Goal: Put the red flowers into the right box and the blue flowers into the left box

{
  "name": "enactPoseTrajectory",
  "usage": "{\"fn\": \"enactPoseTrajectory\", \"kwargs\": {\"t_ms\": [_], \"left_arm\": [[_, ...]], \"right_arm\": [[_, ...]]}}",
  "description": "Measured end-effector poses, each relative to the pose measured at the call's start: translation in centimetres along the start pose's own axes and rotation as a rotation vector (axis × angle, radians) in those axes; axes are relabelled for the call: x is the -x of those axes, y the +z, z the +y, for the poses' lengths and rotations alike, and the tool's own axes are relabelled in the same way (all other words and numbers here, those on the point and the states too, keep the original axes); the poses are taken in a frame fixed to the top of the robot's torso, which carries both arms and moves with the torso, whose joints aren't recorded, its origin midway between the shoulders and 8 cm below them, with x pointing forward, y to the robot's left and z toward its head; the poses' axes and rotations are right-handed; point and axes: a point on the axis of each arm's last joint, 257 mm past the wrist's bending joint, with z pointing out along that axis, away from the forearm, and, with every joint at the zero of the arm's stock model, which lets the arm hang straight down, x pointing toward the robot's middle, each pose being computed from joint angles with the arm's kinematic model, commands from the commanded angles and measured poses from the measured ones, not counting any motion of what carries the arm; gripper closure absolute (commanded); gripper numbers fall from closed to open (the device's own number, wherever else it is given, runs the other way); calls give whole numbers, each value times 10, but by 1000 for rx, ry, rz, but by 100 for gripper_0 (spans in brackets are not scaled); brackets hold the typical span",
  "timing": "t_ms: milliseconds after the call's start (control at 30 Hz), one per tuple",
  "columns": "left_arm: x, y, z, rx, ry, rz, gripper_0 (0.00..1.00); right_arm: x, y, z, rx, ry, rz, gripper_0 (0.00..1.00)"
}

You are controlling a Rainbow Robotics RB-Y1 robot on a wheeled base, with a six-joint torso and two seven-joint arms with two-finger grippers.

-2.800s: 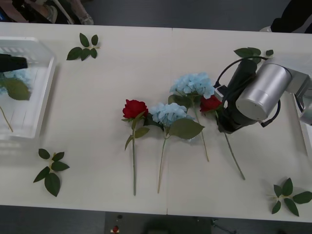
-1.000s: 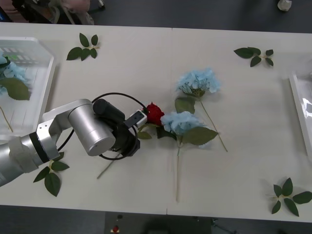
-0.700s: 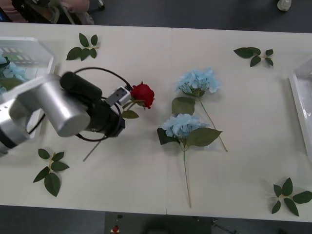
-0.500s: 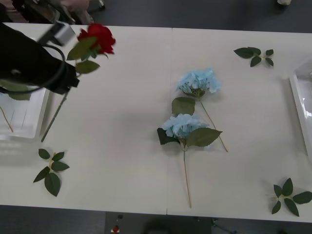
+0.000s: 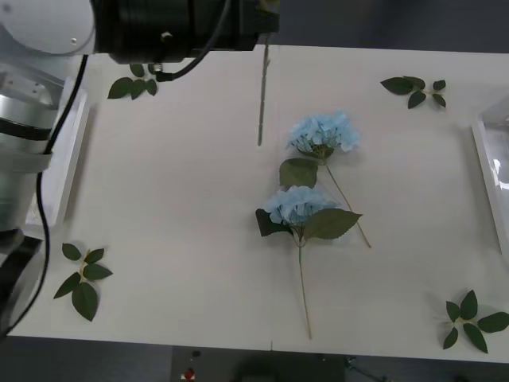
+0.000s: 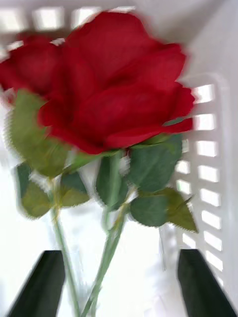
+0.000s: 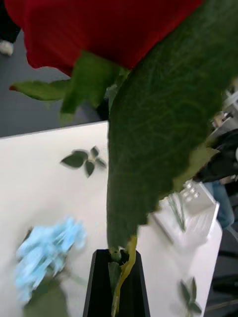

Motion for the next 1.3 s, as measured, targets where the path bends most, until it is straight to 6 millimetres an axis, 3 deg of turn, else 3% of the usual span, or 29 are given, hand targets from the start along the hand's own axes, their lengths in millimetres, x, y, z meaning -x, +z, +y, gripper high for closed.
{"fn": "enactPoseTrajectory", "kwargs": {"t_ms": [133, 233, 333, 467, 600, 667, 800, 1100, 1300], "left_arm": [[9, 20, -15, 28, 78, -65, 100], [-6, 30, -19, 72, 179, -32, 100], [-23, 40, -28, 75, 233, 5, 100], [-29, 49, -31, 92, 270, -12, 100], [-32, 51, -33, 84, 254, -21, 100], [-32, 51, -33, 84, 254, -22, 100], [-32, 51, -33, 84, 254, -22, 100], [-32, 51, -33, 84, 254, -22, 100], [-32, 51, -33, 84, 254, -22, 100]], "right_arm": [[13, -26, 46, 112, -164, 6, 28], [24, -53, 99, 209, -289, -23, 28], [22, -75, 157, 306, -384, -63, 27], [23, -104, 242, 484, -401, -203, 26], [13, -131, 299, 670, -346, -366, 25], [5, -144, 316, 757, -300, -453, 25], [-28, -153, 330, 834, -378, -527, 25], [-13, -223, 370, 1155, -176, -766, 25], [-30, -235, 412, 1223, -248, -875, 25]]}}
